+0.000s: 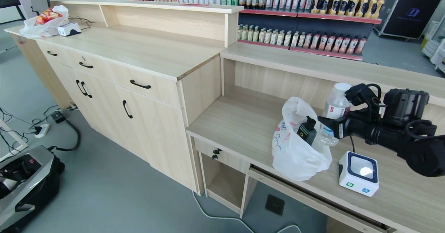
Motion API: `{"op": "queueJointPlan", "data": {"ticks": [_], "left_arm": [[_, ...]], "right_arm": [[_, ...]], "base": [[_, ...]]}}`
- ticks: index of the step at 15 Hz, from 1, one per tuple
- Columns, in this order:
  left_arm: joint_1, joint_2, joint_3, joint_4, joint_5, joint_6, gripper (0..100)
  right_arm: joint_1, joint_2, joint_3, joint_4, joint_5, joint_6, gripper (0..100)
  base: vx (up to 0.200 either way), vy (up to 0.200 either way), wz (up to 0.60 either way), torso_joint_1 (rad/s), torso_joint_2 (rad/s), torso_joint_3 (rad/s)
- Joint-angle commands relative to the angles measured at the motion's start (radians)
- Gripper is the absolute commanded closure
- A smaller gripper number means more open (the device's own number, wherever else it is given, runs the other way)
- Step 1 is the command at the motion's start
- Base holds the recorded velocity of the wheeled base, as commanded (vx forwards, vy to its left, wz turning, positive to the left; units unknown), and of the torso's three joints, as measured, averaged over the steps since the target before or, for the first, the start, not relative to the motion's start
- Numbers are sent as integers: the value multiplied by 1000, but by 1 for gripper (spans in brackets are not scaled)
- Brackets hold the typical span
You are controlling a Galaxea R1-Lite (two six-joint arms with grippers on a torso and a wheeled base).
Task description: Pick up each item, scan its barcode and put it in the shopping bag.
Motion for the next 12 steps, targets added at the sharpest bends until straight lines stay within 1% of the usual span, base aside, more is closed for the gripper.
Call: {"op": "queueJointPlan", "data": {"ticks": [1,9,12], "left_arm": [[1,0,-1,-1,1,0,0],[1,0,-1,1,1,0,0],[1,0,-1,-1,0,0,0]], "right_arm": [[12,79,4,-30,6,0,100],[10,249,-4,-136,6,4,100],[21,314,-9,-222,13,6,100]], "base": [[0,0,0,0,0,0],[0,0,0,0,0,0],[0,0,0,0,0,0]]}}
